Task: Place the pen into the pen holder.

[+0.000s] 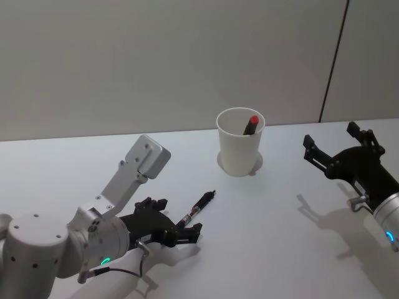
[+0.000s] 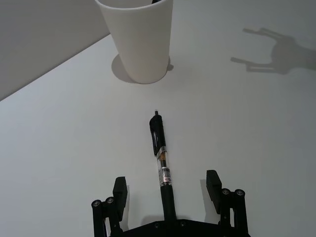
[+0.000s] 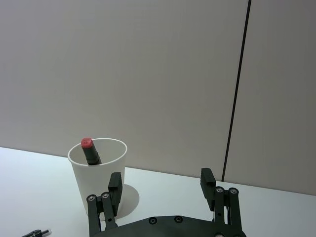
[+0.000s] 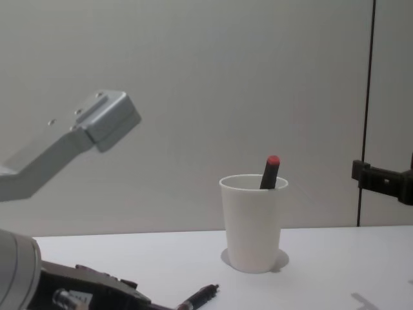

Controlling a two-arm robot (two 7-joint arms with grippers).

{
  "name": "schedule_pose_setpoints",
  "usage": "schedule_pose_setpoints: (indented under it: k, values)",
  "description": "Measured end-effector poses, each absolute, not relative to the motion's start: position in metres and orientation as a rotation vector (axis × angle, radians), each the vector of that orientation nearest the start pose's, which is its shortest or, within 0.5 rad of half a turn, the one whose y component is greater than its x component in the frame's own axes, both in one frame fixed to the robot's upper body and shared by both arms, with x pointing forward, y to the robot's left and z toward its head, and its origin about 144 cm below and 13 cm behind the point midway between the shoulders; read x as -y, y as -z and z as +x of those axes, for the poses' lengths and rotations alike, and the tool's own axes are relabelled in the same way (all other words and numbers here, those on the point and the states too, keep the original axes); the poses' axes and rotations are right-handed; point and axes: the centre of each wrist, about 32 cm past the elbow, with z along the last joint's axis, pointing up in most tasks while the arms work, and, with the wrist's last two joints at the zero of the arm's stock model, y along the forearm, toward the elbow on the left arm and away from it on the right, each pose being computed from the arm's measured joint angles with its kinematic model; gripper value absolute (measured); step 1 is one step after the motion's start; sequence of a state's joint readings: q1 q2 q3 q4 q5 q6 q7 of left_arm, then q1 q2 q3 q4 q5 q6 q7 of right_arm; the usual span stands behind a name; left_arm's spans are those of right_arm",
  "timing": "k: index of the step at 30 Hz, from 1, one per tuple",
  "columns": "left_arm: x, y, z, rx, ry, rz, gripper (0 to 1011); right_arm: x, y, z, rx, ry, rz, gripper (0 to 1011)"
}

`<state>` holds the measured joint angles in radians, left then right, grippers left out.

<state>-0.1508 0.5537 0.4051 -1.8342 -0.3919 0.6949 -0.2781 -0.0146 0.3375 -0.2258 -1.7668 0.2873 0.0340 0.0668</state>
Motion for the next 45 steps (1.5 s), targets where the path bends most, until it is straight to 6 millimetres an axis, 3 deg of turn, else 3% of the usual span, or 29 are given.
schedule_pose_setpoints:
  k: [45]
  values:
    - [-0.22,-1.226,0.469,-0.259,-0.888,0.606,1001,0.237,-1.189,0.443,0.075,1.23,0.026,1001]
